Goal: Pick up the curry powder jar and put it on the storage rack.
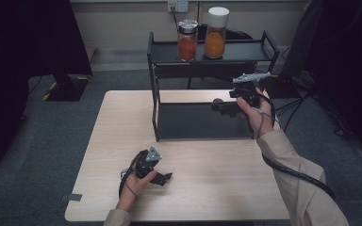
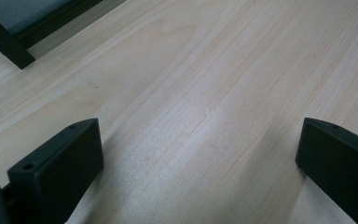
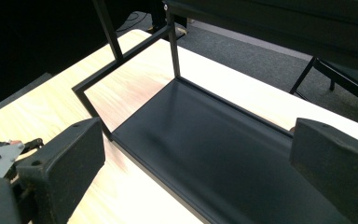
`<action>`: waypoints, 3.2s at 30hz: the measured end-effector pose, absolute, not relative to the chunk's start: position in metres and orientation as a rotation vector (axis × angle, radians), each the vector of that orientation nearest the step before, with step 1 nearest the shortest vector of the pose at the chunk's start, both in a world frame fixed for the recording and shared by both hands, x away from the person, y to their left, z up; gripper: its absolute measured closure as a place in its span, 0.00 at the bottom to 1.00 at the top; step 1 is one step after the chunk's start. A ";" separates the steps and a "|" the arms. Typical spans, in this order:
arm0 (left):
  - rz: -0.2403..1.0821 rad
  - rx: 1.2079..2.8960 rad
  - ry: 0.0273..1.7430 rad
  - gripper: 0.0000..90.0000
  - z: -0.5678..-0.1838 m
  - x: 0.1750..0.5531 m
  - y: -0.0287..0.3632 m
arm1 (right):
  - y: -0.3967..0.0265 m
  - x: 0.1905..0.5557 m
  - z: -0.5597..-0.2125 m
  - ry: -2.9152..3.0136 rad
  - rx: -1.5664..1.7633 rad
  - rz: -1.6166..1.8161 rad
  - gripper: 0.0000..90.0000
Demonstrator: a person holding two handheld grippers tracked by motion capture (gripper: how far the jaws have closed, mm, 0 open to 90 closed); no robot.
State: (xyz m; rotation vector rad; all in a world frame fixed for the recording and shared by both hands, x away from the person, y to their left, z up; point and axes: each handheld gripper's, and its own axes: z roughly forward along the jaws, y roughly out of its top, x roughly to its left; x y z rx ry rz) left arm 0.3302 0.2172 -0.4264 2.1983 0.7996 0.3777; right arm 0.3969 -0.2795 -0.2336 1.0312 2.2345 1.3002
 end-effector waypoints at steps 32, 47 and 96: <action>0.376 2.200 0.800 0.00 -0.426 0.330 0.217 | -0.313 0.378 -0.283 2.234 1.050 1.321 0.03; 0.376 2.201 0.799 0.00 -0.426 0.330 0.217 | -0.319 0.373 -0.297 2.266 1.045 1.288 0.02; 0.376 2.200 0.799 0.00 -0.426 0.330 0.217 | -0.361 0.345 -0.370 2.339 1.120 1.223 0.03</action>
